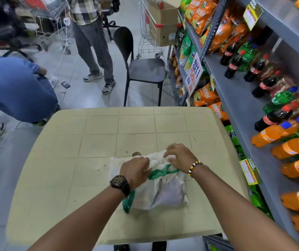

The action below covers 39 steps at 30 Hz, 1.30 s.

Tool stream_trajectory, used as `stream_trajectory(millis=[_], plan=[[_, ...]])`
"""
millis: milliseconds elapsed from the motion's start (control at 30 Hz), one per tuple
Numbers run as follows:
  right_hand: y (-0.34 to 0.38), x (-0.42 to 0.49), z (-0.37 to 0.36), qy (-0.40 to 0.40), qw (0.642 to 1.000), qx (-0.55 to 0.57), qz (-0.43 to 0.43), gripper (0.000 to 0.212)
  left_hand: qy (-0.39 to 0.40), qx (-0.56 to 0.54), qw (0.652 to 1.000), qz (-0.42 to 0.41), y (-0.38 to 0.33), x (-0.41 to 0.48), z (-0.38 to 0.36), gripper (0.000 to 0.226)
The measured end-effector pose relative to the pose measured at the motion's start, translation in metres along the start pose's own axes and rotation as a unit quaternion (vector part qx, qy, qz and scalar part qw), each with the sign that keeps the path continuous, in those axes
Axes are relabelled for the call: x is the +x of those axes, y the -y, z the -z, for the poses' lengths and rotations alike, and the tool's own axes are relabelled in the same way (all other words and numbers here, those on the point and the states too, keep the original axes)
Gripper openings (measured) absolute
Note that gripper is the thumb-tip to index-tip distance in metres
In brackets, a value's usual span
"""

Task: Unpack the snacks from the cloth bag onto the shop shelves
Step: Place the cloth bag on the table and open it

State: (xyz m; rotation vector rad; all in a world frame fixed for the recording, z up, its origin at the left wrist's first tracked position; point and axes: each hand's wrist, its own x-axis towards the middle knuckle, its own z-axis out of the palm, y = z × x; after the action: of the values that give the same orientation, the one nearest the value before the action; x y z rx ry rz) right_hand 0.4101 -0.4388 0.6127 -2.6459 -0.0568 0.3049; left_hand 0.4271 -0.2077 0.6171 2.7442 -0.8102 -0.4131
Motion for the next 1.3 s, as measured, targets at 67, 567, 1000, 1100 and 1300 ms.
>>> stream_trajectory(millis=[67, 567, 1000, 1100, 1300], plan=[[0.004, 0.003, -0.001, 0.072, 0.996, -0.049, 0.005, 0.023, 0.009, 0.043, 0.997, -0.057, -0.006, -0.002, -0.005, 0.009], [0.017, 0.002, -0.019, 0.075, 0.99, -0.117, 0.025, 0.024, 0.004, 0.056, 0.998, 0.016, -0.01, 0.005, -0.019, 0.022], [-0.033, -0.011, 0.007, -0.151, 0.95, 0.108, -0.252, 0.004, -0.016, 0.028, 0.968, -0.251, 0.037, -0.05, -0.012, 0.012], [-0.021, -0.018, -0.001, -0.141, 0.959, 0.12, -0.214, 0.018, 0.056, 0.018, 0.967, -0.247, 0.044, -0.062, -0.014, 0.012], [0.023, -0.04, -0.006, -0.059, 0.993, 0.075, -0.073, 0.011, 0.048, -0.135, 0.989, -0.029, 0.008, -0.043, -0.01, 0.037]])
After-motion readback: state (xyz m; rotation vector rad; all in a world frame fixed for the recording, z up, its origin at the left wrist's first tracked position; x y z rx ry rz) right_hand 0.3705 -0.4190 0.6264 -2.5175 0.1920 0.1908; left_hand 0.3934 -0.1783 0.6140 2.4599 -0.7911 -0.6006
